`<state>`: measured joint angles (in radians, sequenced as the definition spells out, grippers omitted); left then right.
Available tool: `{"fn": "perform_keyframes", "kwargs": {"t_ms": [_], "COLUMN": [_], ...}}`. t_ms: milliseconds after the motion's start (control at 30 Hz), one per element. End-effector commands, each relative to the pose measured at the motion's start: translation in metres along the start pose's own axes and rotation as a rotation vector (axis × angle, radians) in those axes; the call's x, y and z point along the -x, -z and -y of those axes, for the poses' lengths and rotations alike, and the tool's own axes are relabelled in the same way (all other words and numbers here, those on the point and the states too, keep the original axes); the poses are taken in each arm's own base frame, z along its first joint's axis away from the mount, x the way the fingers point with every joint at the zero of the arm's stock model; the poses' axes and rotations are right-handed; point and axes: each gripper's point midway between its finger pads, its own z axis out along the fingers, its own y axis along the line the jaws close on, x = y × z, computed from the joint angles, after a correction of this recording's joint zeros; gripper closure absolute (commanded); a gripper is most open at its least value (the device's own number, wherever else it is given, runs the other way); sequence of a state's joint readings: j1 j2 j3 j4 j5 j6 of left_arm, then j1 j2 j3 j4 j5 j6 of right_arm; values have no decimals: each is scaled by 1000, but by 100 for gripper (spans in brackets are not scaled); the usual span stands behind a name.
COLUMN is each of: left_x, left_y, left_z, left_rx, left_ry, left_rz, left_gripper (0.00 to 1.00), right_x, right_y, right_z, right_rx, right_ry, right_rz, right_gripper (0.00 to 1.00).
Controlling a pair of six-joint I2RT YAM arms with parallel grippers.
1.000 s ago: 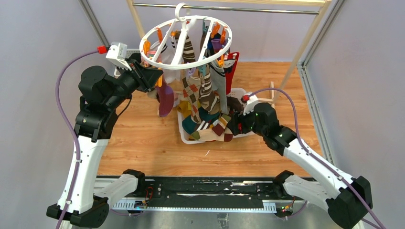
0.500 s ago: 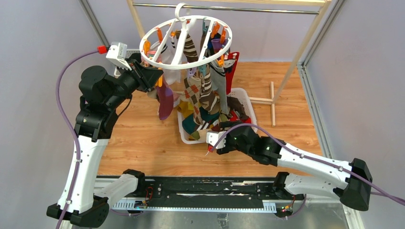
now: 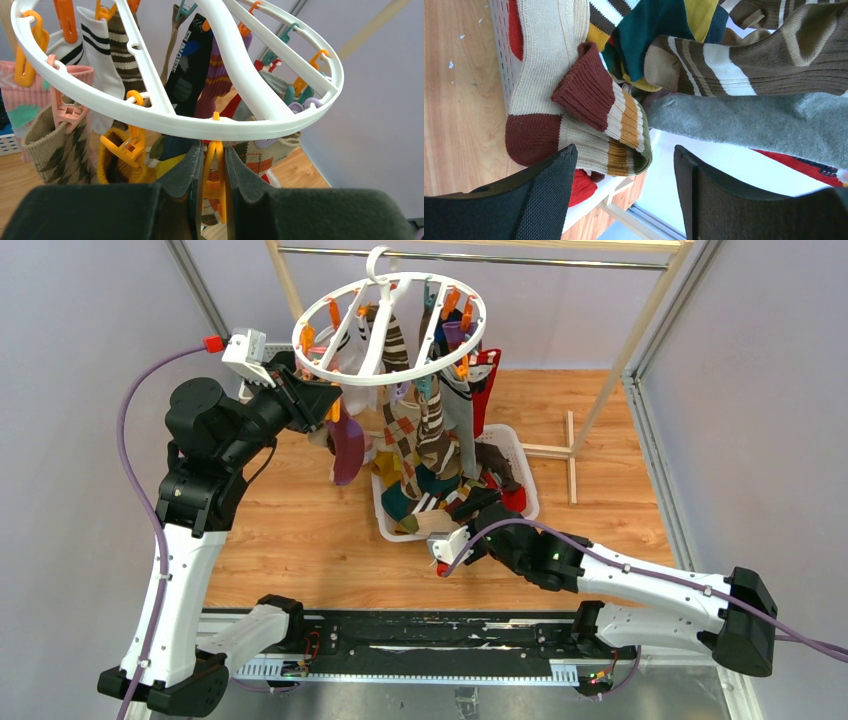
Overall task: Clip the socks to the hanger
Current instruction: Pick up the sock from the bin.
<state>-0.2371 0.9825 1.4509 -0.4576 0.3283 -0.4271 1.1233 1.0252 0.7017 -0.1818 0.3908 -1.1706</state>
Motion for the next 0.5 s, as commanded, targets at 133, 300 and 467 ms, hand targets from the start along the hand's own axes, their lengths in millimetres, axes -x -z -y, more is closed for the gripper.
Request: {"fn": "perform_keyframes", "kwargs": {"t_ms": [133,300,467], "left_x": [-10,-12,-11], "left_y": [2,1,3], "left_z": [-2,-3,-4], "left_rx": [8,6,14], "left_ry": [15,22,9], "left_rz": [-36,-42,-41], "left_gripper": [93,93,93], "right_x": [16,31,34], "right_y": [-4,-15,-22], "right_z": [-3,-6,-13], "right_rx": [8,25,59], "right_ry": [104,113,125], "right_rz": [57,86,74], "right_gripper": [31,33,38]}}
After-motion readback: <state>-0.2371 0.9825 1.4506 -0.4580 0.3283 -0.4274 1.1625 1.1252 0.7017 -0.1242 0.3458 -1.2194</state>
